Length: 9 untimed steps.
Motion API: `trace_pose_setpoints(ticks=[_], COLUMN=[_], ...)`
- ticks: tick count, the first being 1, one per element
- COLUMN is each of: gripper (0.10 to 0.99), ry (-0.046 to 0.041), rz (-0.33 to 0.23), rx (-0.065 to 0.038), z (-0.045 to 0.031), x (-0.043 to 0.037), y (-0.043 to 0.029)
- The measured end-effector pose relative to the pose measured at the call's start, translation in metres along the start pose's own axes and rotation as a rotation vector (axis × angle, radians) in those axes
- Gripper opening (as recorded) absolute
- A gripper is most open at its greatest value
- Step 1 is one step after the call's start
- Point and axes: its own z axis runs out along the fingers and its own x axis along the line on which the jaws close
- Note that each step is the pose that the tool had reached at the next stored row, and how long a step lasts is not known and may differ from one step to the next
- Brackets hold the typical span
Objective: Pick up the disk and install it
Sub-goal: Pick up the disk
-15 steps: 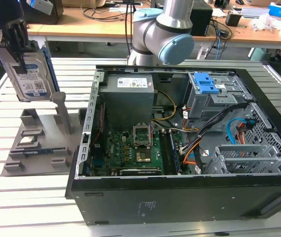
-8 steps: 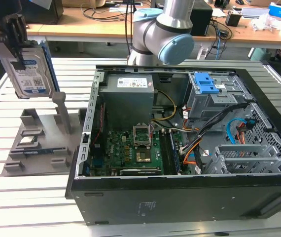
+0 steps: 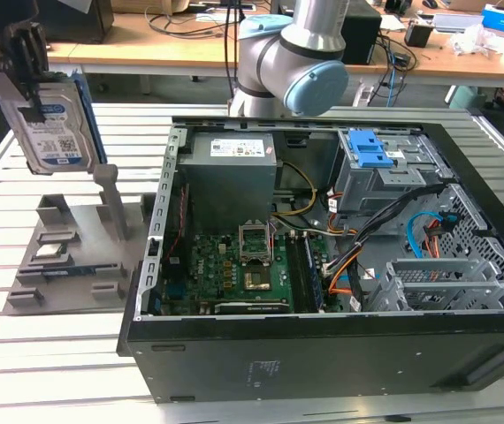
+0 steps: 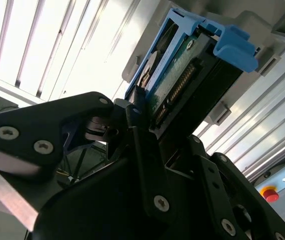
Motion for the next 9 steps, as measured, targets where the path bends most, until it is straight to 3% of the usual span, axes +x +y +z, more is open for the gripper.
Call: trace_pose_setpoints(ticks=[9], gripper=[0.361], ry=[-0.0001], rz=[0.000], rx=[0.000], z=[-0.0055], x=[-0.0001], y=[0.0002])
